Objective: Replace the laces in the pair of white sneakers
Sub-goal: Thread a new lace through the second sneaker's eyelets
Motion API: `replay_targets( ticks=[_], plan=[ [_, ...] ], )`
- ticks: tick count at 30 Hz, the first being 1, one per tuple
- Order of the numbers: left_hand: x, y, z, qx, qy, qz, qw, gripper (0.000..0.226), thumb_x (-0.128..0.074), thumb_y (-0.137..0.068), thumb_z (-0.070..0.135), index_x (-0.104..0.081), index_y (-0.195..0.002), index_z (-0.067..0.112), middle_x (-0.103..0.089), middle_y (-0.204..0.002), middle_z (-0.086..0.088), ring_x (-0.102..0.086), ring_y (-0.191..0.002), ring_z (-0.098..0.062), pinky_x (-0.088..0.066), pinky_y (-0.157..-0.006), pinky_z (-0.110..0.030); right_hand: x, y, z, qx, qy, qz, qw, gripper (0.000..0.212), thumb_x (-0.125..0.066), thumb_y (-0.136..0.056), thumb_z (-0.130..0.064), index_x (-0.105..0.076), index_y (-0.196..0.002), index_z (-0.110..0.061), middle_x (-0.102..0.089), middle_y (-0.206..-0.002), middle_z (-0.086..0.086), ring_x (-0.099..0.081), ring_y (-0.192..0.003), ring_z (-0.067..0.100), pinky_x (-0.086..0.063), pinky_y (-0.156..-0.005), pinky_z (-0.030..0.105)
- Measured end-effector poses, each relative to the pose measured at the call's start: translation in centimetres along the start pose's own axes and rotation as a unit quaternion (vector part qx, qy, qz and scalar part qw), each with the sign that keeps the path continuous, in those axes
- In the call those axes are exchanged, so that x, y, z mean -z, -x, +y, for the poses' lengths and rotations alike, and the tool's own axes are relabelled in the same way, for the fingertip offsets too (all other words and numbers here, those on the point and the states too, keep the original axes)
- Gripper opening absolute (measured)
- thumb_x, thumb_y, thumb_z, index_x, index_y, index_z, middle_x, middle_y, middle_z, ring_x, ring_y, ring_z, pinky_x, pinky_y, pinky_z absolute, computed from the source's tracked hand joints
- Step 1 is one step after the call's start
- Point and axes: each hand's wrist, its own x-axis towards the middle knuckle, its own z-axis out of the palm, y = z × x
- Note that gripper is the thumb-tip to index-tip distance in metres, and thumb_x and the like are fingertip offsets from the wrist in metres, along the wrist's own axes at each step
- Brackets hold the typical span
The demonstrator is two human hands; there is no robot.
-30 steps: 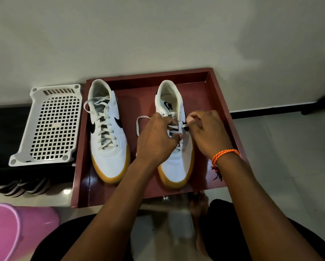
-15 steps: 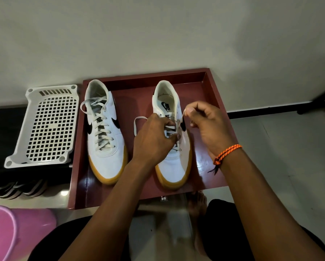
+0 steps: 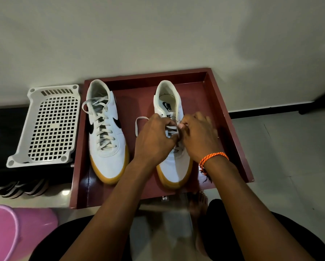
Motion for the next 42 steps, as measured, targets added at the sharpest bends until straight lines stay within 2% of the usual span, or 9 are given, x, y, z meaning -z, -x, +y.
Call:
replay_targets(
  ticks=[4,10,14,19,26,30,33,37,42],
  plan=[
    [0.0,0.1,0.0,0.009,-0.006,0.000,1.000,0.032,-0.082,-0.090,0.038,-0.074,-0.119,0.027,-0.060,-0.122,0.005,-0.059,-0.111,-0.015,-0.051,-0.084,-0.035,0.7,-0.9,0.7,-0.026,-0.193,0.014,0.981,0.016,-0.062,-0.099,-0.017,-0.068,-0.084,-0.017,-0.054,-0.103,0.000,-0.057,-0.103,0.026,-0.049,-0.087,0.038],
    [0.1,0.0,0.1,0.019,0.006,0.000,1.000,0.038,-0.083,-0.090,0.042,-0.072,-0.122,0.025,-0.061,-0.124,0.006,-0.062,-0.113,-0.017,-0.057,-0.091,-0.044,2.8,-1.8,1.1,-0.062,-0.405,0.113,0.905,0.018,-0.064,-0.093,-0.022,-0.067,-0.076,-0.027,-0.063,-0.099,0.013,-0.057,-0.079,0.013,-0.044,-0.074,0.024],
    [0.0,0.0,0.0,0.019,0.001,0.002,1.000,0.039,-0.083,-0.090,0.042,-0.073,-0.124,0.024,-0.060,-0.124,0.005,-0.061,-0.112,-0.017,-0.054,-0.088,-0.038,2.7,-1.6,1.6,-0.035,-0.260,0.188,0.946,0.012,-0.062,-0.098,-0.012,-0.066,-0.100,-0.023,-0.061,-0.116,0.002,-0.059,-0.098,0.013,-0.050,-0.085,0.028],
    [0.0,0.0,0.0,0.006,-0.016,0.006,1.000,0.037,-0.083,-0.089,0.038,-0.074,-0.123,0.024,-0.061,-0.123,0.003,-0.061,-0.113,-0.018,-0.051,-0.087,-0.035,0.9,-0.6,0.9,0.014,-0.019,0.024,0.999,0.020,-0.054,-0.104,-0.028,-0.072,-0.104,-0.019,-0.052,-0.142,0.004,-0.044,-0.129,0.027,-0.044,-0.100,0.040],
    [-0.1,0.0,-0.1,0.002,-0.024,0.012,1.000,0.040,-0.082,-0.090,0.044,-0.073,-0.123,0.025,-0.061,-0.121,0.005,-0.061,-0.111,-0.018,-0.055,-0.091,-0.042,0.7,-0.9,0.9,-0.019,-0.153,0.041,0.987,0.014,-0.063,-0.097,-0.014,-0.070,-0.085,-0.014,-0.045,-0.122,-0.008,-0.040,-0.114,0.016,-0.049,-0.101,0.045],
    [-0.1,0.0,-0.1,0.005,-0.022,0.014,1.000,0.040,-0.082,-0.089,0.046,-0.073,-0.123,0.026,-0.062,-0.122,0.005,-0.062,-0.113,-0.019,-0.055,-0.094,-0.047,2.0,-1.4,0.5,-0.042,-0.283,0.077,0.955,0.019,-0.057,-0.089,-0.030,-0.067,-0.074,-0.034,-0.046,-0.120,-0.008,-0.056,-0.117,0.029,-0.056,-0.096,0.052],
    [-0.2,0.0,-0.1,0.003,-0.016,0.014,1.000,0.040,-0.083,-0.089,0.045,-0.074,-0.122,0.025,-0.063,-0.120,0.003,-0.063,-0.112,-0.021,-0.056,-0.095,-0.050,2.6,-1.6,0.6,-0.058,-0.327,0.128,0.935,0.021,-0.059,-0.099,-0.020,-0.066,-0.080,-0.026,-0.046,-0.122,0.000,-0.061,-0.111,0.032,-0.057,-0.097,0.044],
    [-0.2,-0.1,-0.2,0.002,-0.016,0.019,1.000,0.041,-0.085,-0.087,0.042,-0.076,-0.122,0.023,-0.063,-0.120,0.002,-0.063,-0.112,-0.021,-0.057,-0.094,-0.046,2.3,-1.4,1.1,-0.063,-0.237,0.169,0.955,0.016,-0.060,-0.100,-0.006,-0.063,-0.097,-0.022,-0.051,-0.120,0.000,-0.057,-0.116,0.027,-0.048,-0.088,0.024],
    [-0.1,-0.2,-0.2,-0.007,-0.026,0.021,0.999,0.039,-0.086,-0.085,0.041,-0.078,-0.119,0.024,-0.064,-0.118,0.001,-0.062,-0.111,-0.021,-0.054,-0.090,-0.040,1.2,-0.6,0.7,0.005,-0.037,0.051,0.998,0.017,-0.056,-0.102,-0.030,-0.072,-0.107,-0.027,-0.052,-0.138,-0.002,-0.042,-0.129,0.025,-0.037,-0.100,0.040]
  ],
)
